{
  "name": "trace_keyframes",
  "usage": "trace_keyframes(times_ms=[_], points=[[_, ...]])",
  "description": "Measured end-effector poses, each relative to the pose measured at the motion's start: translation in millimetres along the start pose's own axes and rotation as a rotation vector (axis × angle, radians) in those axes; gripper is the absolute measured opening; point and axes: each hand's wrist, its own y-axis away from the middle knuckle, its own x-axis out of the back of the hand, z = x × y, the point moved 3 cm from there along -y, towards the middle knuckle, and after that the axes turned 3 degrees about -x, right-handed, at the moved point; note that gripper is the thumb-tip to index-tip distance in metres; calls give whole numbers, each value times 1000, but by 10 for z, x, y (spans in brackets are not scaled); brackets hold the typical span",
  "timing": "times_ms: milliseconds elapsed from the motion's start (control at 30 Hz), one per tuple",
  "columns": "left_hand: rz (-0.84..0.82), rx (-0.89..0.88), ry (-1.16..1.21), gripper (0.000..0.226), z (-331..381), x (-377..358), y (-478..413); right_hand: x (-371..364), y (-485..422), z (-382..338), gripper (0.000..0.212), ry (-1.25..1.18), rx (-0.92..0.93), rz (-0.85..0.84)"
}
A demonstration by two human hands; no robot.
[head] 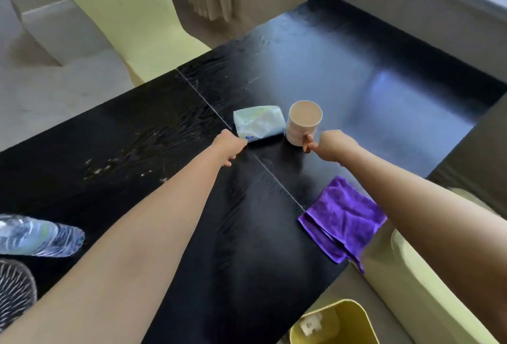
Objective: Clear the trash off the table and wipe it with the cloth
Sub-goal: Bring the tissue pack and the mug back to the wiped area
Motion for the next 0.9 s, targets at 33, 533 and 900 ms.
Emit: trace_keyframes(times_ms=[33,533,900], points=[[59,7,46,57,48,-17,-114,-13,-84,32,50,-46,0,9],[220,149,125,41,47,-393,-1073,-372,-707,9,35,-389,28,70],[301,138,605,29,-125,-156,-837,-374,-620,-85,37,-594,52,157]])
